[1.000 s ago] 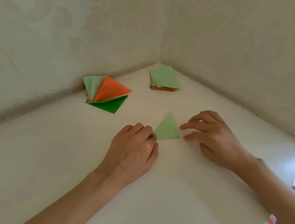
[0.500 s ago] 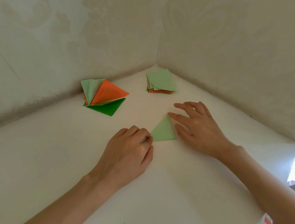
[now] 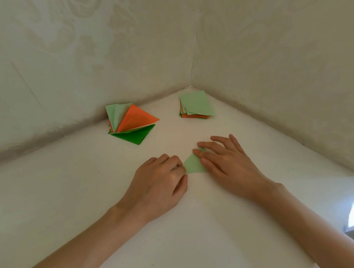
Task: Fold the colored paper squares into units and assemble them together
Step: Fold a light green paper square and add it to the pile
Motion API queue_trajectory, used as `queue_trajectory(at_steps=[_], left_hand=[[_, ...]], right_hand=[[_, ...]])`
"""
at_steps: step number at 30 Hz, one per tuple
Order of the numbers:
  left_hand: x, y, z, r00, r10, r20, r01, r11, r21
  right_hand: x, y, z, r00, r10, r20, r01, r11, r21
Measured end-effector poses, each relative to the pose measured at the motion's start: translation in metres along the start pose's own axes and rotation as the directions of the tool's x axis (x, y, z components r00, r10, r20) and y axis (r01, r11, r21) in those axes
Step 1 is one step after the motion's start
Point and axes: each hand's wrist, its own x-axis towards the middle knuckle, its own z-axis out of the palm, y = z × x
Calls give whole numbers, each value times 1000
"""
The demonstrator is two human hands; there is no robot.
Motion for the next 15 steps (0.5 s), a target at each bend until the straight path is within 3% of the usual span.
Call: queue_trajectory(at_steps=[3,9,15], left_hand=[[10,0,0,999,-46,19,45,998,41],[-4,-5,-10,995,-3,103,-11,991,132],[-28,-6,-23,999,-2,48,-3,995,101]], right_hand=[[-1,1,1,1000,8,1,-8,1000,12],[-1,1,0,1000,3,7,-3,999,44],[14,4,-7,996,-93,-10,93,996,17]])
